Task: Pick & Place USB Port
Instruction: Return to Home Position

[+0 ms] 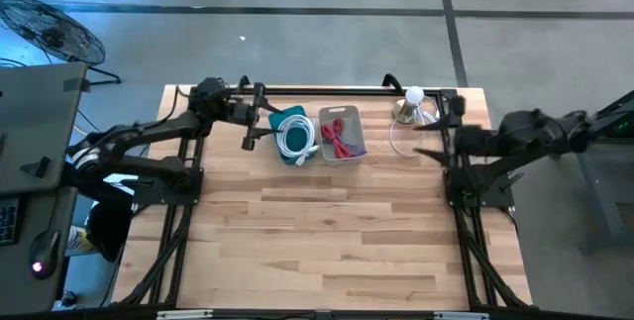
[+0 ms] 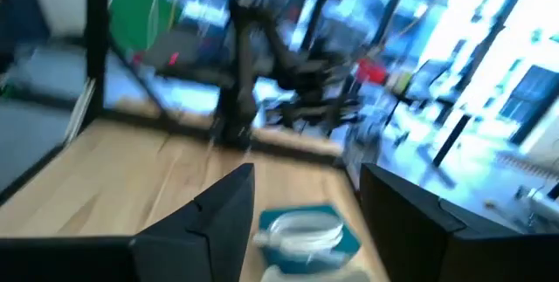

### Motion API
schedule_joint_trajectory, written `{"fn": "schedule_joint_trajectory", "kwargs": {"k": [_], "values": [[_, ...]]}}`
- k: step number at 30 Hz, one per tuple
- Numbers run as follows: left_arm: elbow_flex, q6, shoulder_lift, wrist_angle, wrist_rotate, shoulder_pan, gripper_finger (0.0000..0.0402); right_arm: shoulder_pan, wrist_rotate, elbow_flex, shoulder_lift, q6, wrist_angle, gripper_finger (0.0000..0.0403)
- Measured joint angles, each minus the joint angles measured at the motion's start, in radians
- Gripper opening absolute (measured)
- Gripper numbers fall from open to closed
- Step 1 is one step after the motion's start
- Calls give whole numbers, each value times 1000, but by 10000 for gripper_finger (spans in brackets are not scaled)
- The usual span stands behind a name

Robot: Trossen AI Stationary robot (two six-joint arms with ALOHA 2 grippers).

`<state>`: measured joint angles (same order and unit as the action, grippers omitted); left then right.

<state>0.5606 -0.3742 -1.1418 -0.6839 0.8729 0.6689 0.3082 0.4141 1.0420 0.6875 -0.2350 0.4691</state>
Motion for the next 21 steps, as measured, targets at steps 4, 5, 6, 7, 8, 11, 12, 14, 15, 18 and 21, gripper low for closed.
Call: {"fn": "schedule_joint_trajectory", "kwargs": {"k": [4,5,6,7,8,11,12,14,15,18,21], "values": [[0,-60,99,103,-88,-54,214,-103,-65,-211,-177,-34,-237,201],[0,-77,121,139,-117,-69,214,-126,-87,-268,-214,-35,-305,201],[0,-93,141,181,-141,-80,214,-147,-112,-319,-246,-36,-364,201],[0,-101,159,219,-171,-92,214,-168,-136,-370,-275,-35,-410,201],[0,-111,176,252,-195,-104,214,-187,-155,-421,-297,-34,-452,201],[0,-124,214,342,-250,-143,214,-240,-214,-550,-344,-3,-565,201],[0,-124,222,368,-268,-158,214,-257,-230,-586,-354,10,-596,201],[-1,-124,230,413,-299,-191,214,-289,-256,-643,-368,44,-617,201],[-1,-124,231,428,-312,-209,214,-306,-271,-670,-370,60,-624,201],[-1,-133,230,472,-334,-264,214,-355,-337,-734,-369,104,-672,201],[-1,-176,230,489,-354,-329,214,-400,-398,-782,-370,137,-716,201]]}}
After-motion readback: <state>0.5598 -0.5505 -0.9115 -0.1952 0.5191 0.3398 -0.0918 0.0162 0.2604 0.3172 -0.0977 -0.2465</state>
